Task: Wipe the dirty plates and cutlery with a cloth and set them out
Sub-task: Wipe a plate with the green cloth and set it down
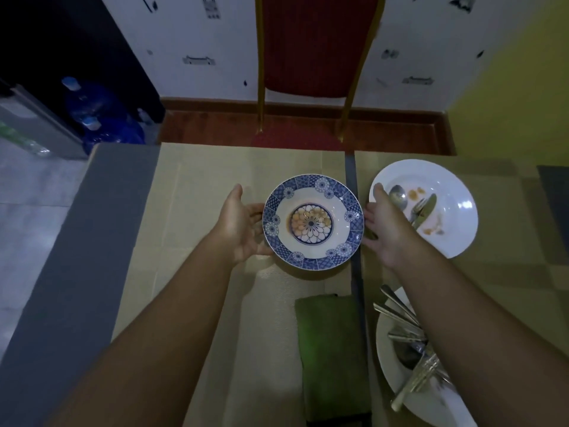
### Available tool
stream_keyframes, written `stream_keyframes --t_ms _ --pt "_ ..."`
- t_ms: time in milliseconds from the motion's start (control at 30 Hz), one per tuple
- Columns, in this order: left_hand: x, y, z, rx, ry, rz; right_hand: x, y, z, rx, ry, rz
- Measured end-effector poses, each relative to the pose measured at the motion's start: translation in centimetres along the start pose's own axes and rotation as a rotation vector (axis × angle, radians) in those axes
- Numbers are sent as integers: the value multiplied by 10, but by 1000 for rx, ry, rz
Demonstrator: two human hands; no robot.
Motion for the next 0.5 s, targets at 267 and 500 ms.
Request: stream_keyframes --t_ms 267,500 --pt "3 -15 -4 -74 46 -67 5 -10 7 13 166 13" --pt "30 -74 12 -108 21 -55 9 -57 23 112 123 167"
Point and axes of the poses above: each hand's wrist, its own y-axis towards the middle knuckle, its own x-axis out of the back of the hand, z = x × y, the point moved 10 cm from there along y, towards the middle knuckle, and after that the axes turned 9 degrees about -z, right-handed, at the moved point
